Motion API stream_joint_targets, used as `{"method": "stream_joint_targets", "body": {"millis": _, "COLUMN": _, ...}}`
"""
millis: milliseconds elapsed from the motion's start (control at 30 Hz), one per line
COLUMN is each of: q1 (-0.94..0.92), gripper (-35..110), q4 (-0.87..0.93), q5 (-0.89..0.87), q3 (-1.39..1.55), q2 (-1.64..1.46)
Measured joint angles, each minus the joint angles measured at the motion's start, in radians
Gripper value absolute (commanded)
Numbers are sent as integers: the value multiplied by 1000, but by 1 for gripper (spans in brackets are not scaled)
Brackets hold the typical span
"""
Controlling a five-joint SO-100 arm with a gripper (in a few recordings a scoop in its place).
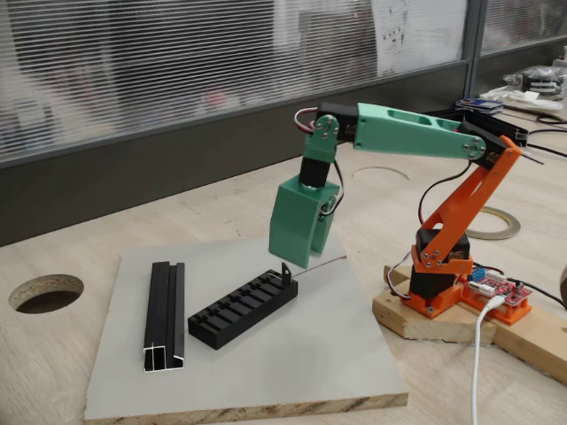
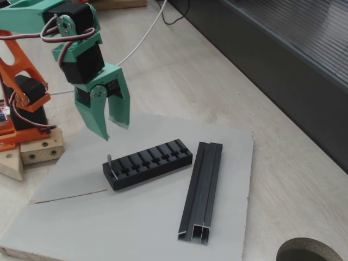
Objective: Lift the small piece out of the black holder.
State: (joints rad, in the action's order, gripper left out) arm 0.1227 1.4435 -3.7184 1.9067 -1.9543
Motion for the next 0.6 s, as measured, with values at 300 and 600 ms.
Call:
{"method": "stream_joint_targets", "body": {"millis": 300, "q1": -2, "gripper": 34, "q4": -9, "q5": -61, "q3": 5, "q2": 52}}
{"method": "stream_joint_targets", "body": {"millis": 600, "q1": 0, "gripper": 34, "q4": -9, "q5": -61, "q3": 5, "q2": 52}}
